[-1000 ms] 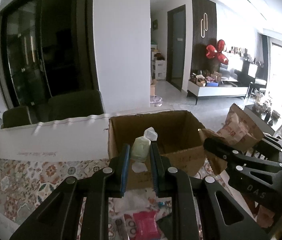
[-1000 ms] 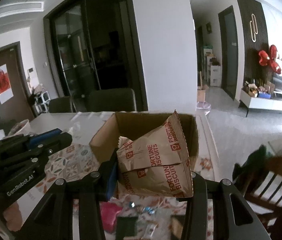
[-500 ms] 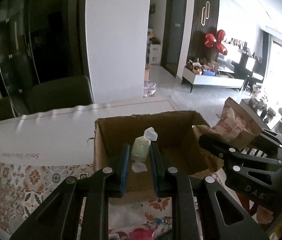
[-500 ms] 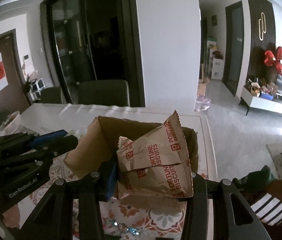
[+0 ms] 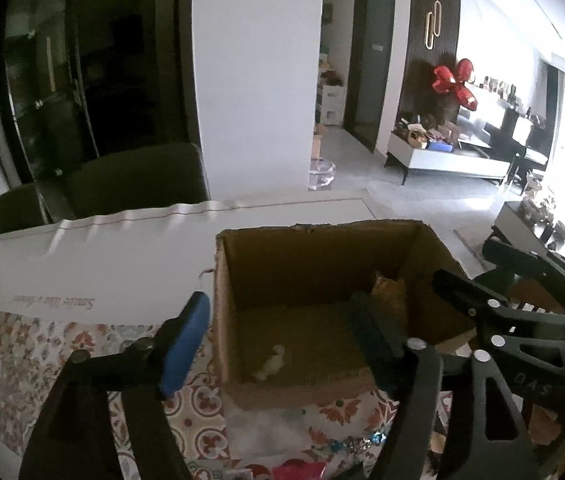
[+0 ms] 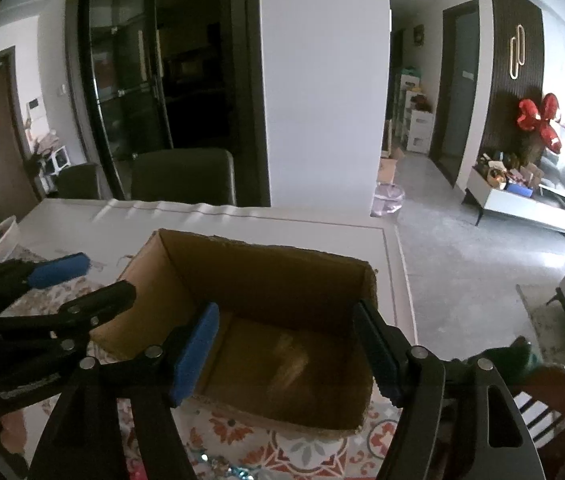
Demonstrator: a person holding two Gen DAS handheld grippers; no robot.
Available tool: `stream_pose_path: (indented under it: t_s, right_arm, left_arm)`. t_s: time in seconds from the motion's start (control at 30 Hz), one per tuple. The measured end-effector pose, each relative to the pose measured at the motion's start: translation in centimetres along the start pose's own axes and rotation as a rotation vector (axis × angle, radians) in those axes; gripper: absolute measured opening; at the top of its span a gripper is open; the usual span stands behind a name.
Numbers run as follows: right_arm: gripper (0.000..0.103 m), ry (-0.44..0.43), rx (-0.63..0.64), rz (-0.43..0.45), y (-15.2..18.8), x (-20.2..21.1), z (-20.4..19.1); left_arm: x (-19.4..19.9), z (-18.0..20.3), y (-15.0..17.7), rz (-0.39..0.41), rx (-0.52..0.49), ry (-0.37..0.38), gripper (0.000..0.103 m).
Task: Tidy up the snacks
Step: 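Carry both held snacks into the cardboard box and open both tools, then withdraw both open tools from the box back over the snacks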
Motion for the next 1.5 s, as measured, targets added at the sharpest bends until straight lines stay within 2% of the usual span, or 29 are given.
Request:
stream_pose_path:
  t_s: [0.3,0.8,1.13,1.5]
  right_arm:
    - [0.070,0.005,-0.008,0.048,2.1,4.0,-0.8]
    - [0.071,0.011,-0.018,0.139,6.4,11.1,-3.0]
    - [0.070,0.049,-0.011,0.155,11.2,14.3,-4.0]
    - [0.070,0.054,0.021,0.099,16.8,14.7,-5.3]
  left_arm:
    - [4.5,-0.2,1.9,0.084,-0.012,-0.037,0.091]
    - [12.2,0.3,7.0,0.188,-0.043,-0.047,0.093]
    - [14.4,0.9,12.3,0.187,-0.085,-0.053,0.093]
    - [13.4,1.2,19.0,0.089,-0.097,-0.040,0.093]
Point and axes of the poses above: each gripper's, at about its wrist camera, not at the fingertips, and x roughly against the way its jaws point, z to its right, y to its underside, the point moved 6 cm from there along -x, roughly the way its jaws point, and after that the axes turned 7 degrees about x, right-handed, at the moved point
